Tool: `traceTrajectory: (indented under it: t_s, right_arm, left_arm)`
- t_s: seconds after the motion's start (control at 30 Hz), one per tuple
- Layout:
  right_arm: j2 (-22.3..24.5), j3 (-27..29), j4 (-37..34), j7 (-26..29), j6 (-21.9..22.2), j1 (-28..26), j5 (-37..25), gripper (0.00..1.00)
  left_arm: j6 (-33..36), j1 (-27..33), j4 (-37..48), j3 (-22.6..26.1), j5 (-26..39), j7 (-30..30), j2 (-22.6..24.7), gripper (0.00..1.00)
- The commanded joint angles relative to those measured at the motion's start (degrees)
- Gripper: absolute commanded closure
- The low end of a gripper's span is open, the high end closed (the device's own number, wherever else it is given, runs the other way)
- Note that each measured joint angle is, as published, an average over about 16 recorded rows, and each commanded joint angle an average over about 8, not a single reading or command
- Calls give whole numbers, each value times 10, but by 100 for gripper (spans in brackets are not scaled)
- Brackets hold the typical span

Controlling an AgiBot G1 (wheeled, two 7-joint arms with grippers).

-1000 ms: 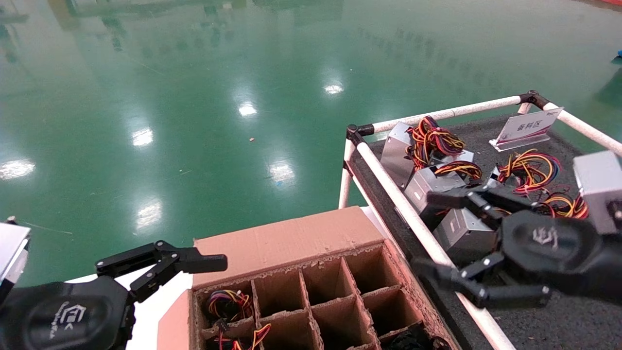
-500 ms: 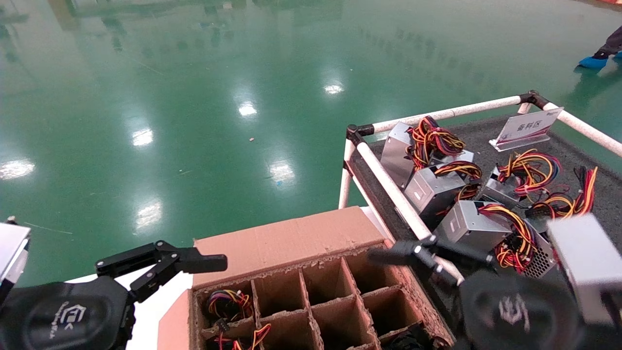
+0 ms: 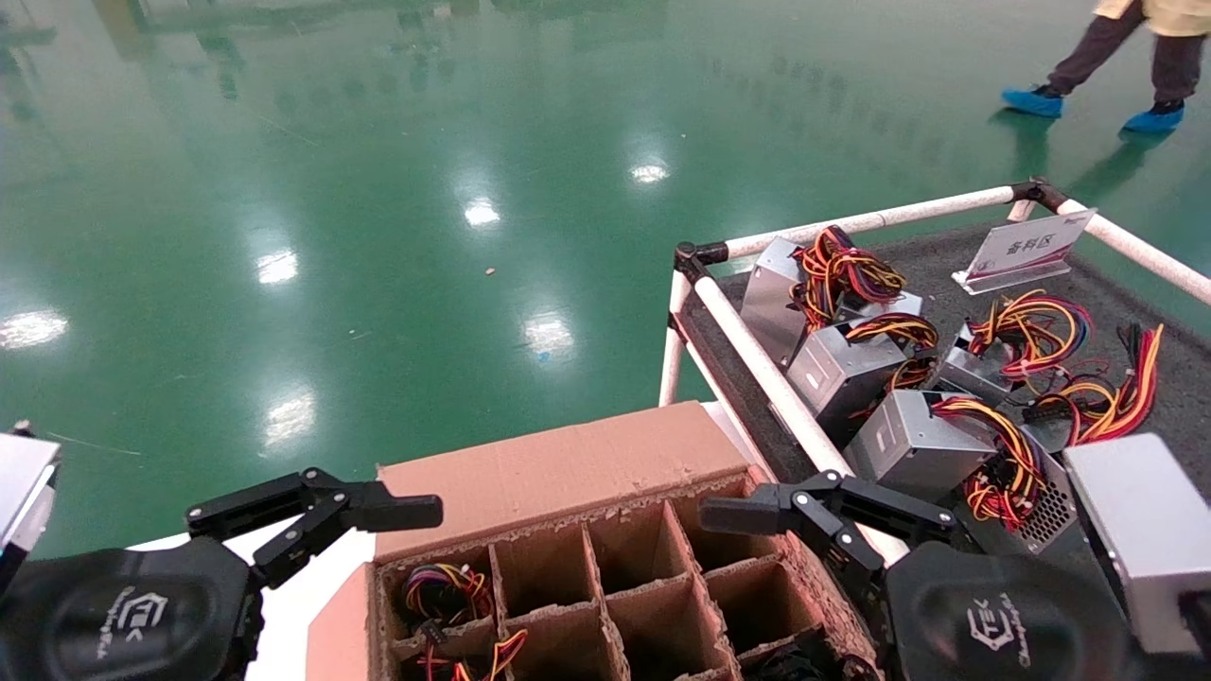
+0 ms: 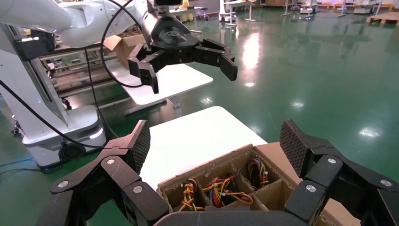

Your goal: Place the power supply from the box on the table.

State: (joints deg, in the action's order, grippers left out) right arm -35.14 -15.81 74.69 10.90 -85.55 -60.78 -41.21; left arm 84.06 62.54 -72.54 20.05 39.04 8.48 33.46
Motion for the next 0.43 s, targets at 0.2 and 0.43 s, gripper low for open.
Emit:
traceTrajectory:
  t_s: [0.2, 0.43]
  right_arm:
    - [1, -1, -6, -1, -1, -4, -3, 0]
    - [1, -1, -8, -1, -1, -5, -5, 0]
  left_arm:
    - [0, 0, 0, 0, 0, 0, 0, 0]
    - [0, 0, 0, 0, 0, 0, 0, 0]
